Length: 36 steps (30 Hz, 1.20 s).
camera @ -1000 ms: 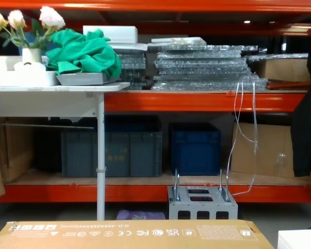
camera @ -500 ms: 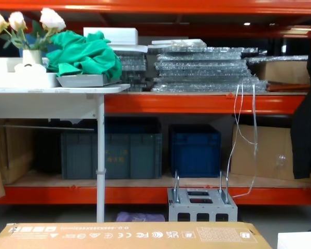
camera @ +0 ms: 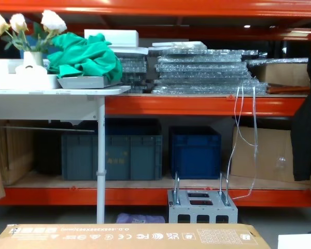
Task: Use one hand to grasp the basket and place it at the designated location.
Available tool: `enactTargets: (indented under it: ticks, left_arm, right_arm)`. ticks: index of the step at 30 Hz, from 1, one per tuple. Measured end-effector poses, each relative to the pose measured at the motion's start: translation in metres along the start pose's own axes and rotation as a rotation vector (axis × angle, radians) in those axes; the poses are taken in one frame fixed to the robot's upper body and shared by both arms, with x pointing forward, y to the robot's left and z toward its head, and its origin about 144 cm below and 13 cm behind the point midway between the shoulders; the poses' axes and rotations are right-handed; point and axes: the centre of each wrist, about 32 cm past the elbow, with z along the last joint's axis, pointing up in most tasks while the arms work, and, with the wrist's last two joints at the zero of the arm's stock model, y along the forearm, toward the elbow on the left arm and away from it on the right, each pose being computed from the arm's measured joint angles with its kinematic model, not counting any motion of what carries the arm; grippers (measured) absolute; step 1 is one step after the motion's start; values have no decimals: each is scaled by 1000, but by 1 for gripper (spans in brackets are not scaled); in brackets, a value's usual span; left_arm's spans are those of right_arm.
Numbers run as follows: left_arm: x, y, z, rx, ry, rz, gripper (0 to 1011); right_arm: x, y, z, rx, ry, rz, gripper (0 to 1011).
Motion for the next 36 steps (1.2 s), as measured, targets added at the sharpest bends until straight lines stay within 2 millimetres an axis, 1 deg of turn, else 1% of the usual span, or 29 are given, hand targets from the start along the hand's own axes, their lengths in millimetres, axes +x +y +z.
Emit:
enactTargets:
  ticks: [3, 5, 6, 8, 10, 12, 14, 15, 18, 21, 22, 23, 24, 34, 36]
  left_arm:
    - [0, 0, 0, 0, 0, 0, 0]
    - [0, 0, 0, 0, 0, 0, 0]
    - [0, 0, 0, 0, 0, 0, 0]
    - [0, 0, 0, 0, 0, 0, 0]
    - [0, 0, 0, 0, 0, 0, 0]
    - [0, 0, 0, 0, 0, 0, 0]
    - [0, 0, 0, 0, 0, 0, 0]
    - [0, 0, 0, 0, 0, 0, 0]
    - [0, 0, 0, 0, 0, 0, 0]
    - [0, 0, 0, 0, 0, 0, 0]
    - [0, 0, 0, 0, 0, 0, 0]
    - [0, 0, 0, 0, 0, 0, 0]
    - [0, 0, 0, 0, 0, 0, 0]
    - [0, 0, 0, 0, 0, 0, 0]
    - [0, 0, 0, 0, 0, 0, 0]
  right_arm:
    - [0, 0, 0, -1, 0, 1, 377]
    - [0, 0, 0, -1, 0, 1, 388]
    - [0, 0, 0, -1, -1, 2, 475]
    - [0, 0, 0, -1, -1, 2, 519]
    - [0, 0, 0, -1, -1, 2, 592]
    - [0, 0, 0, -1, -1, 2, 642]
    - [0, 0, 0, -1, -1, 3, 720]
    - [0, 0, 0, -1, -1, 3, 736]
    - [-1, 1, 0, -1, -1, 3, 853]
    - [-1, 1, 0, -1, -1, 3, 903]
    - [-1, 1, 0, -2, -1, 4, 950]
    - [-1, 1, 0, -2, -1, 4, 960]
    - [-1, 1, 0, -2, -1, 4, 1001]
    - [-1, 1, 0, -2, -2, 5, 1000]
    - [-2, 1, 3, -7, -13, 3, 1000]
